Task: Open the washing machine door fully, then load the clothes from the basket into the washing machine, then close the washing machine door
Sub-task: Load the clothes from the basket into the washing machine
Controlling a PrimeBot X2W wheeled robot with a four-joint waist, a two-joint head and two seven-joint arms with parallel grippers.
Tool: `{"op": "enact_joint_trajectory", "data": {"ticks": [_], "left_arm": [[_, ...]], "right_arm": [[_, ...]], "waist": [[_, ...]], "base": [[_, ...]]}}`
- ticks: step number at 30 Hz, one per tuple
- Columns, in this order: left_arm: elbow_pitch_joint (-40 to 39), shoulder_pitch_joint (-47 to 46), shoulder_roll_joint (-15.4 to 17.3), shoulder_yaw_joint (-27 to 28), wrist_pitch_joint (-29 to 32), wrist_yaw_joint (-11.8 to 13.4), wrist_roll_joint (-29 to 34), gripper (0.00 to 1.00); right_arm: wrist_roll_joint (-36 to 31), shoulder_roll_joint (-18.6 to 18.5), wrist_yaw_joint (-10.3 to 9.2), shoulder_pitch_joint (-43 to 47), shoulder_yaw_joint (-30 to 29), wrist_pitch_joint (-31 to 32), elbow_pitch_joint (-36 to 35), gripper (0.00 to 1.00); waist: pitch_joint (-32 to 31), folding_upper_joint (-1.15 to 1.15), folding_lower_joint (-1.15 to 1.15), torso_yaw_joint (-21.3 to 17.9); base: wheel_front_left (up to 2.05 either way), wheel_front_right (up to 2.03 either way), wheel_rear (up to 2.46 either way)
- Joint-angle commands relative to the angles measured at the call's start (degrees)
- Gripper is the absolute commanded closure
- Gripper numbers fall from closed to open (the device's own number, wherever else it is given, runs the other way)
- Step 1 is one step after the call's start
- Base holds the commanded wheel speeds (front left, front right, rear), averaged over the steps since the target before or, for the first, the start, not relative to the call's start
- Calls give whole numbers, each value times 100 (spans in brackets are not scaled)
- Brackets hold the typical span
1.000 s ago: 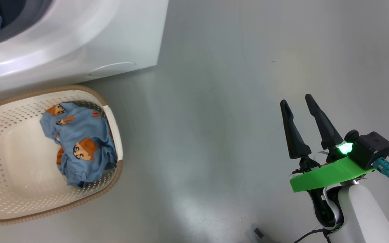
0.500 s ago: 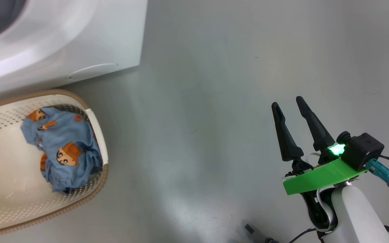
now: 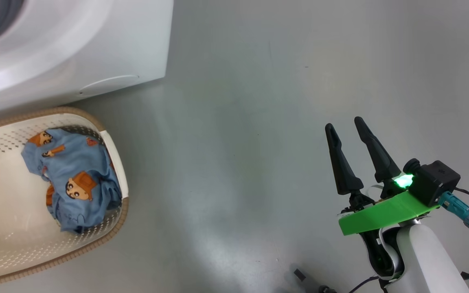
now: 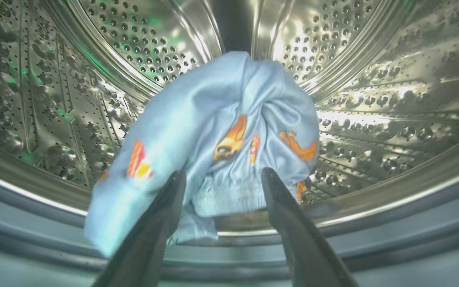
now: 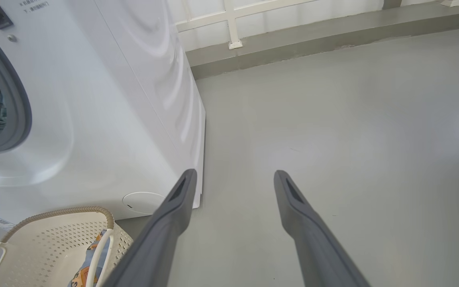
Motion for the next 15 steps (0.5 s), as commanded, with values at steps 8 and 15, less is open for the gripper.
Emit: {"op": "enact_joint_trajectory", "data": {"ticks": [8,15], "left_arm": [[325,-323,273,-305,-17,-14,-118,0],[91,-112,210,-404,-29,-15,-520,0]], "right_arm": [[49,-24,8,101,101,-27,-73,0],[55,-62,8,103,79,-27,-60,0]], "waist": [[-94,0,0,100],[-183,0,0,163]], "base": [[0,0,0],[0,0,0]]}}
